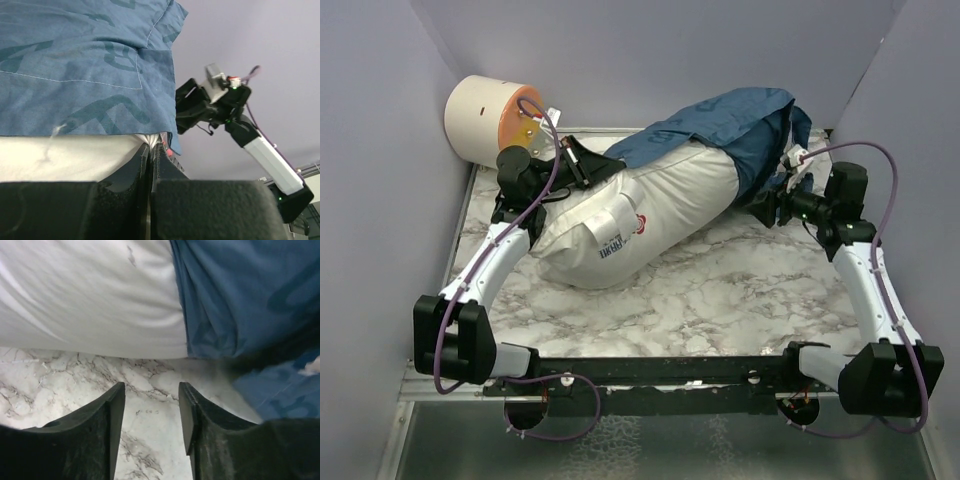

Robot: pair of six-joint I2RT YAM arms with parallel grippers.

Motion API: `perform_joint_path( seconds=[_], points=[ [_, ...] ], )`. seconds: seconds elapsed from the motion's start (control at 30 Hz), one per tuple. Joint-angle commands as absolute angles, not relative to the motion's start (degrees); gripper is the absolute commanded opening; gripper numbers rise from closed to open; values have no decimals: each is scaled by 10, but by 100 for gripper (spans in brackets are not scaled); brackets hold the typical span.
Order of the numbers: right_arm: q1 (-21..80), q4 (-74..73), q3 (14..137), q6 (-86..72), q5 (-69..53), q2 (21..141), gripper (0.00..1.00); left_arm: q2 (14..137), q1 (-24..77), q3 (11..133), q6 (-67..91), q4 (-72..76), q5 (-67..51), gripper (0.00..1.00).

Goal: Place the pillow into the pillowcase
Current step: Stuff the pillow into the pillowcase.

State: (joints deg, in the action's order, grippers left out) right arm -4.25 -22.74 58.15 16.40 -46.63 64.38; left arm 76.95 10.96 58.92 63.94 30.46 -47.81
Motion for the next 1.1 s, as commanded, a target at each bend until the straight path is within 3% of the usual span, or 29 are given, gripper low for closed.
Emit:
perform_joint_path(
  seconds=[0.0,0.17,0.4,0.63,0.7,0.8,0.93,1.07],
  points=[
    [-16,-29,523,67,-436,651,45,763,96,593,652,426,-489,0],
    [53,53,511,55,-310,688,45,785,82,576,615,414,-496,0],
    [66,121,513,56,-149,758,45,802,77,570,602,431,-507,0],
    [71,166,530,68,-113,806,44,803,77,568,577,421,-509,0],
    [72,173,536,66,-114,815,39,803,77,566,569,413,-507,0],
    [72,183,533,60,-167,813,21,803,77,566,561,409,-507,0],
    [72,185,499,87,-361,757,2,804,77,569,553,401,-504,0],
    [72,134,543,83,-526,747,1,811,77,582,539,381,-500,0]
  ],
)
